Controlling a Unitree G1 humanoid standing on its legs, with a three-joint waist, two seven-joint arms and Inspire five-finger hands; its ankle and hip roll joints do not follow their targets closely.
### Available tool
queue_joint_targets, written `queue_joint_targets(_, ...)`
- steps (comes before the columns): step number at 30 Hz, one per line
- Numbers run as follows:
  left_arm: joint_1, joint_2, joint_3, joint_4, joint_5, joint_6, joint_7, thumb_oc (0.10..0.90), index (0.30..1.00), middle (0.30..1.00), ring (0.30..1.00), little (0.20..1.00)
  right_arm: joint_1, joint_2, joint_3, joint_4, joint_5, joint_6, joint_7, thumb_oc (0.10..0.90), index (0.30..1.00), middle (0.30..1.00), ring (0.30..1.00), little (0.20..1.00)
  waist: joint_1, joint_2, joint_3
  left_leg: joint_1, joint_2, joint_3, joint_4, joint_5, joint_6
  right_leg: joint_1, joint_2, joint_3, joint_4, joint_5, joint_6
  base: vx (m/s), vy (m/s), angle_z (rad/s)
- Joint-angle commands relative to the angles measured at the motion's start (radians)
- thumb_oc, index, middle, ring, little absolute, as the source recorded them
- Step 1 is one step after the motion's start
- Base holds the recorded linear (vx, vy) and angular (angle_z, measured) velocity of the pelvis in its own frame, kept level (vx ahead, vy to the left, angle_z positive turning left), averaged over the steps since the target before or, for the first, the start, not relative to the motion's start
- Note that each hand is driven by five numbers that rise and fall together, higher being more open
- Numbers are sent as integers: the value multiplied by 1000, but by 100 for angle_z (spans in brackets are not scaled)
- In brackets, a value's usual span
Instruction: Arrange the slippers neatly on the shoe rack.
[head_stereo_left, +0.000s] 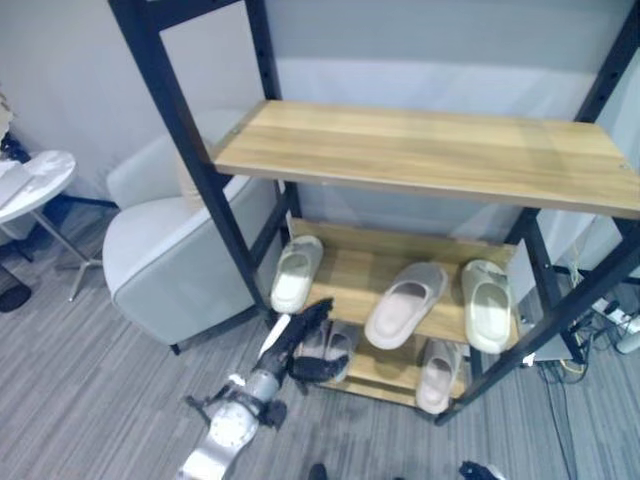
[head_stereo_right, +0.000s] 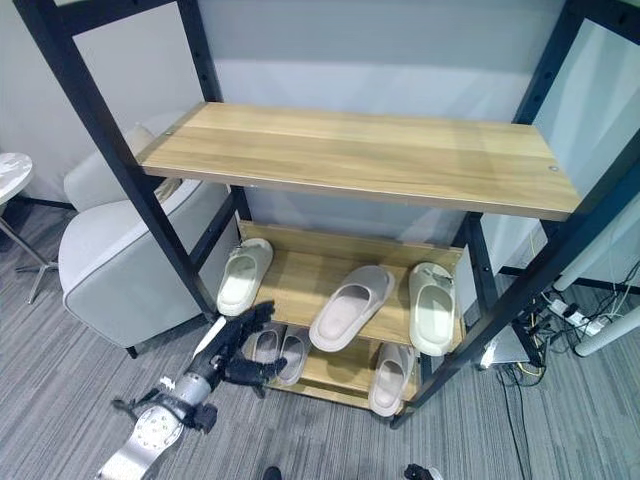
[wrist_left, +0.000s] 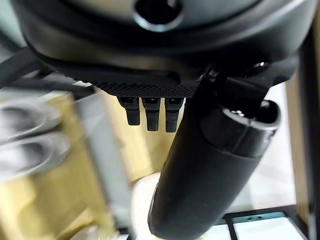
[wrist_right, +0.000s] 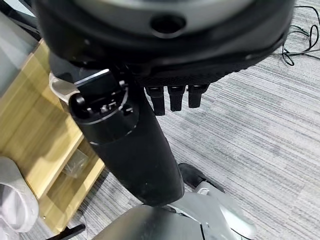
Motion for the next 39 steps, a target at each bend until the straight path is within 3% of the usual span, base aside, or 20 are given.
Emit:
queue_joint_targets(1, -216, -25, 29, -61, 131, -111, 136, 800, 900, 900, 900, 900, -38, 3, 22, -2, 11, -36, -13, 800, 900, 900, 900, 900, -1, -21, 10, 20, 21, 29, -5, -101, -32, 19, -17, 17, 7, -57, 53, 13, 6, -13)
queue_joint_targets(11, -542, 21, -31, 133, 364, -62, 313, 800, 900, 900, 900, 900, -28, -31, 38, -45, 4, -50, -24, 800, 900, 900, 900, 900, -75, -10, 31, -35, 26, 84, -5, -117, -36, -76, -11, 80, 7, -35, 72, -32, 13, -23)
queue_joint_targets(19, -711, 49, -62, 328, 401, -20, 412, 800, 900, 900, 900, 900, -66, -46, 57, -66, 1, -57, -31, 800, 900, 900, 900, 900, -102, -12, 36, -137, 31, 130, -5, -95, -33, -208, -7, 131, 7, 6, 81, -83, 15, -29)
queue_joint_targets(34, -842, 82, -65, 479, 350, 2, 484, 800, 900, 900, 900, 900, -92, -50, 86, -120, -3, -75, -48, 800, 900, 900, 900, 900, -128, -28, 57, -167, 27, 168, -5, -96, -26, -268, -7, 176, 7, 29, 92, 9, 9, -13)
queue_joint_targets(35, -842, 82, -65, 479, 350, 2, 484, 593, 589, 589, 589, 589, -91, -50, 86, -121, -3, -75, -48, 800, 900, 900, 900, 900, -128, -29, 57, -167, 27, 168, -5, -96, -26, -268, -7, 177, 7, 28, 92, 25, -7, -5)
queue_joint_targets(37, -846, 82, -65, 477, 323, -6, 476, 400, 300, 300, 300, 300, -91, -50, 90, -115, -6, -74, -48, 800, 900, 900, 900, 900, -128, -29, 58, -163, 28, 170, -5, -98, -26, -266, -5, 178, 7, 28, 92, 24, -14, -6)
queue_joint_targets(39, -831, 83, -59, 458, 299, -19, 460, 400, 300, 300, 300, 300, -87, -48, 91, -116, -10, -72, -46, 800, 900, 900, 900, 900, -126, -28, 58, -159, 27, 170, -5, -99, -26, -264, -3, 178, 7, 26, 92, 10, -6, -2)
